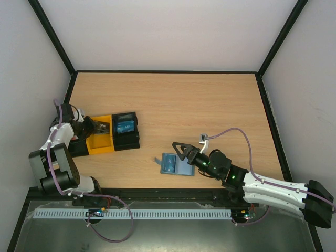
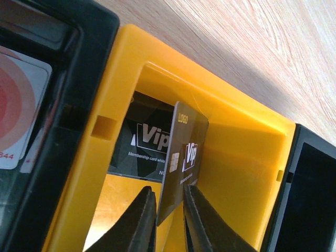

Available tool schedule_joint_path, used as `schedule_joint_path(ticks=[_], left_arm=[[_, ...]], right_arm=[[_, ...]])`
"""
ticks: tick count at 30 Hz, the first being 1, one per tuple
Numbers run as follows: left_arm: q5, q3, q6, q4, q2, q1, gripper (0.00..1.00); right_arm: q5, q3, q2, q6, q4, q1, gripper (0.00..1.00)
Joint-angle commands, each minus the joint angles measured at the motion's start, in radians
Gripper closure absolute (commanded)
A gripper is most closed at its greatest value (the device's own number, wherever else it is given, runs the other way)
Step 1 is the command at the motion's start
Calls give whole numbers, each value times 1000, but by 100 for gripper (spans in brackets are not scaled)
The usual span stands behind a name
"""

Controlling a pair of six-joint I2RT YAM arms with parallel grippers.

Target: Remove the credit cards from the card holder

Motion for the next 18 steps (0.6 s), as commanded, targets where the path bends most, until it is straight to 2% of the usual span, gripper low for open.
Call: schedule_joint_path(ticks=[1,11,18], left_arm=[[-26,27,-4,6,11,-2,81],[-30,43,-20,12,17,-3,68],[12,29,-91,78,-57,-1,45]], right_arm=[[33,4,-5,12,-19,2,2],[51,-19,-34,46,-52,2,2],[54,-14,-30,73,-89,2,2]])
